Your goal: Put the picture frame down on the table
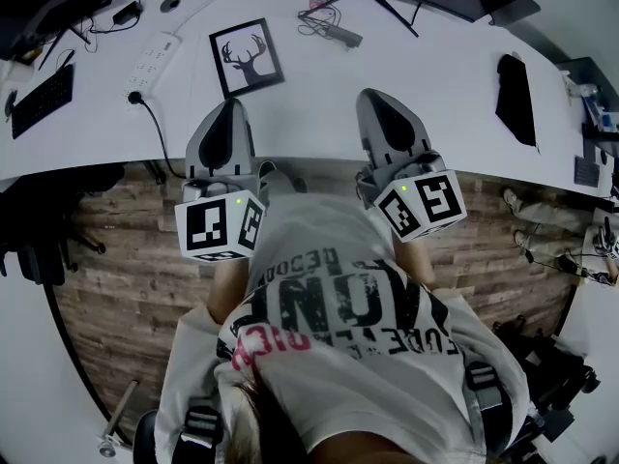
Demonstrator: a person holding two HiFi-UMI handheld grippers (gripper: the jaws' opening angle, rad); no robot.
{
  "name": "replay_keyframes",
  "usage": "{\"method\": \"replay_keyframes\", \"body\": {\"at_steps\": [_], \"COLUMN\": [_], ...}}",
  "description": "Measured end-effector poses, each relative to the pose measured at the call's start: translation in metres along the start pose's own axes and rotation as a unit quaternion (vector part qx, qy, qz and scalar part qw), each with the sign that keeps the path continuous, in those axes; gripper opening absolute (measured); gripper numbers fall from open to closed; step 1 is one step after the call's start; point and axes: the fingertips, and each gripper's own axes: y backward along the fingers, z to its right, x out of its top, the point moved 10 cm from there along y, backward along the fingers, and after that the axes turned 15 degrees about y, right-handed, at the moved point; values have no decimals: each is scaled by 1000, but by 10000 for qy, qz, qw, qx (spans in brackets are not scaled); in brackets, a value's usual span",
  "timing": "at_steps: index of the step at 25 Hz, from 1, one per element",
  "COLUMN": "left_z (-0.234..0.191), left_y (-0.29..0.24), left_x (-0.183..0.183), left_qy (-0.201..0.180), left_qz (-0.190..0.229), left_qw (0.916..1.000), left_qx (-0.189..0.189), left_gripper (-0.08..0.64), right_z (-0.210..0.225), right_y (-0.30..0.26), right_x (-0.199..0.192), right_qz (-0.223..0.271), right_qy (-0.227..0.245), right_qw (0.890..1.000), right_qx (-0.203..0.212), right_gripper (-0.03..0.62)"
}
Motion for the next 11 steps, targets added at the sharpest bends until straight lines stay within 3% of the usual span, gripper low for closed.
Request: {"method": "replay_keyframes", "body": {"at_steps": [11], "left_z": [-5], "left_y": [4], "left_x": [2], "left_qy": [41], "left_qz": [20], "left_qw": [10000], "left_qx": [36], "left_gripper": [3], "right_z": [-2], "right_y": [0], "right_x": [2], "right_qz": [-18], "right_qy": [44], "right_qw": [10000], "right_qx": [-21], "right_gripper": [2]}}
